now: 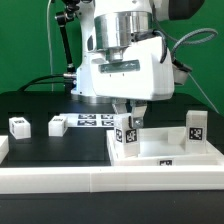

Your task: Assemble square table

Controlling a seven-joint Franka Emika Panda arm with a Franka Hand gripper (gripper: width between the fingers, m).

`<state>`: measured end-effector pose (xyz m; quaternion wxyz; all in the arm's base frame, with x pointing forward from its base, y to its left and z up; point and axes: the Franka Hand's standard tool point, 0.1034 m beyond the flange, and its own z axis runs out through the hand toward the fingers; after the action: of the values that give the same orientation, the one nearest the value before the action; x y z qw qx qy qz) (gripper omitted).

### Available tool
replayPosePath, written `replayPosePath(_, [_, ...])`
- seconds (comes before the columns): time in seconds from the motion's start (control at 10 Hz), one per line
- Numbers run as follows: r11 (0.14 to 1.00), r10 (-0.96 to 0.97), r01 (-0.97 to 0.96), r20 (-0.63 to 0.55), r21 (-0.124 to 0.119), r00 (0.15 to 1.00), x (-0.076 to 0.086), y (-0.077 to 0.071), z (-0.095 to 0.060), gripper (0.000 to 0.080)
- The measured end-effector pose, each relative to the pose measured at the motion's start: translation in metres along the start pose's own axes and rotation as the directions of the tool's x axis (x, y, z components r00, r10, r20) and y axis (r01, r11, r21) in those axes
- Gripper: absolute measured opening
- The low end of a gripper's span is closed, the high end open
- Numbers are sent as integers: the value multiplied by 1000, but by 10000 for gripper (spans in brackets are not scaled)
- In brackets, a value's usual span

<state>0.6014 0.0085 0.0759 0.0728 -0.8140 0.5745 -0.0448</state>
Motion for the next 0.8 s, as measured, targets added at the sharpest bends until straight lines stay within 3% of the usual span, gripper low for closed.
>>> replayPosePath(0.2, [999, -46, 46, 0, 0, 999, 0, 0, 0, 322])
replayPosePath(0.3, [999, -50, 50, 0, 0, 999, 0, 0, 0, 505])
replayPosePath(0.4, [990, -143, 143, -1, 1, 990, 0, 0, 0, 505])
replayPosePath(0.5, [963, -271, 271, -2, 1, 963, -1, 0, 1, 623])
replayPosePath(0.8, [849, -529, 529, 5, -2, 849, -6, -1, 1, 648])
